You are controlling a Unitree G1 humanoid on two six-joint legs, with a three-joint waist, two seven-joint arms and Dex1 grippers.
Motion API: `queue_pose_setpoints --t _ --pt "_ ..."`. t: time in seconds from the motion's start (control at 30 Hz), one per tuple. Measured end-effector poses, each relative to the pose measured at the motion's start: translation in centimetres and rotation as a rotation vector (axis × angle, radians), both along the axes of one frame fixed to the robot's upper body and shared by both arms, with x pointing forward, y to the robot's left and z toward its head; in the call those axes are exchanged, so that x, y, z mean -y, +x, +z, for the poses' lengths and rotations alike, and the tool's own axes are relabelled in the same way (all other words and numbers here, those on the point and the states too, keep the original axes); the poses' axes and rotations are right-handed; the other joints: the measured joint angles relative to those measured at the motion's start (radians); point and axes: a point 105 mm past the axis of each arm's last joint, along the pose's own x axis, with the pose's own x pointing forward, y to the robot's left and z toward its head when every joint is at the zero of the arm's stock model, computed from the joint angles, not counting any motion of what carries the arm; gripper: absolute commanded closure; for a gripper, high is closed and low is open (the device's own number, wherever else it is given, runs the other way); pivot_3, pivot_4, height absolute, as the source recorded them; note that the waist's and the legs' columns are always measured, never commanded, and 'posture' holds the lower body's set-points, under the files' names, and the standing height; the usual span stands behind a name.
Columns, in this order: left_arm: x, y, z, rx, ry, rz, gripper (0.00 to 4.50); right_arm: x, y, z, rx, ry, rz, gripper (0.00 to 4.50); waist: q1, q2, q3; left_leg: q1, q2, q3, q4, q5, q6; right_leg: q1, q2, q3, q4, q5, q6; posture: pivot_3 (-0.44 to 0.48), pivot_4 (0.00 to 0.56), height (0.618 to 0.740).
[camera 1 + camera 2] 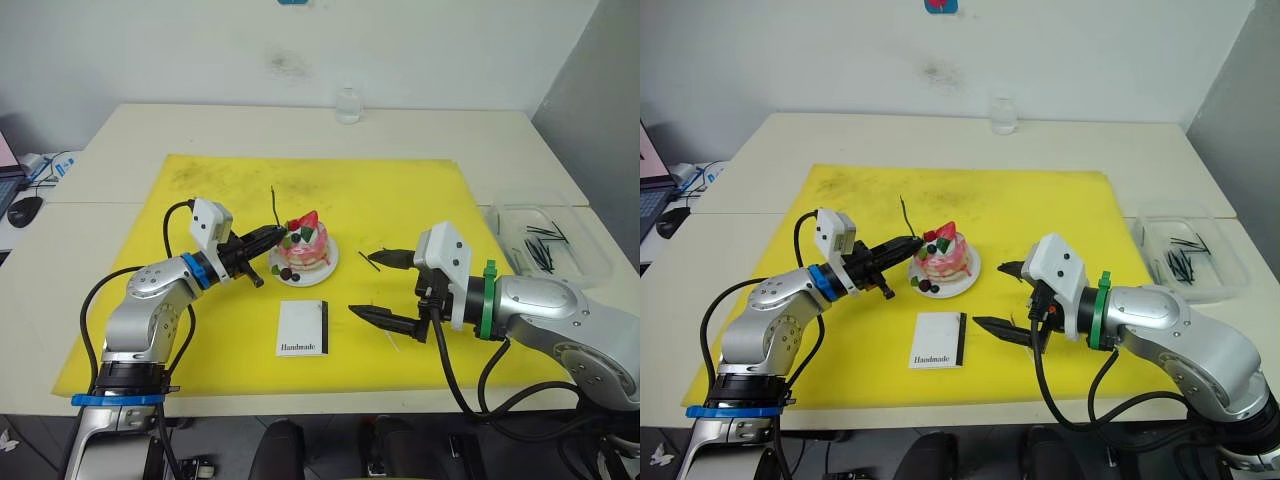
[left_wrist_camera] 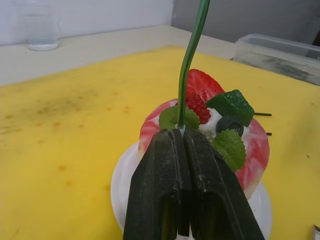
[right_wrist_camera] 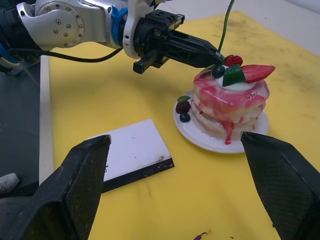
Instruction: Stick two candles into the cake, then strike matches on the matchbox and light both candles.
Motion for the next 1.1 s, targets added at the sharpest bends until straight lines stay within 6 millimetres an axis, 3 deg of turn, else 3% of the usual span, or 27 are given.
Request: queue_pose_setpoints --t 0.37,0.87,1.1 --pt "0.3 -0.2 -0.6 -0.016 -0.017 -0.03 4.5 0.2 0.1 -0.1 0.01 -0.016 -0.005 0.18 0.0 0.0 0.0 0.009 0.0 0.0 0.0 0.0 0.0 0.009 0.0 0.0 -0.001 0.0 0.001 0.0 0.15 0.74" --pt "-1.5 0.0 0.0 -0.031 -0.005 0.038 0.01 0.0 0.1 -0.1 0.012 -0.005 -0.001 0.15 0.0 0.0 0.0 0.009 0.0 0.0 0.0 0.0 0.0 0.01 0.0 0.0 -0.001 0.0 0.001 0.0 0.15 0.74" --pt "-2.2 0.0 0.4 -0.023 0.01 0.067 0.01 -0.1 0.5 0.1 0.03 0.012 -0.014 0.15 0.0 0.0 0.0 0.009 0.0 0.0 0.0 0.0 0.0 0.01 0.0 0.0 -0.001 0.0 0.001 0.0 0.15 0.74"
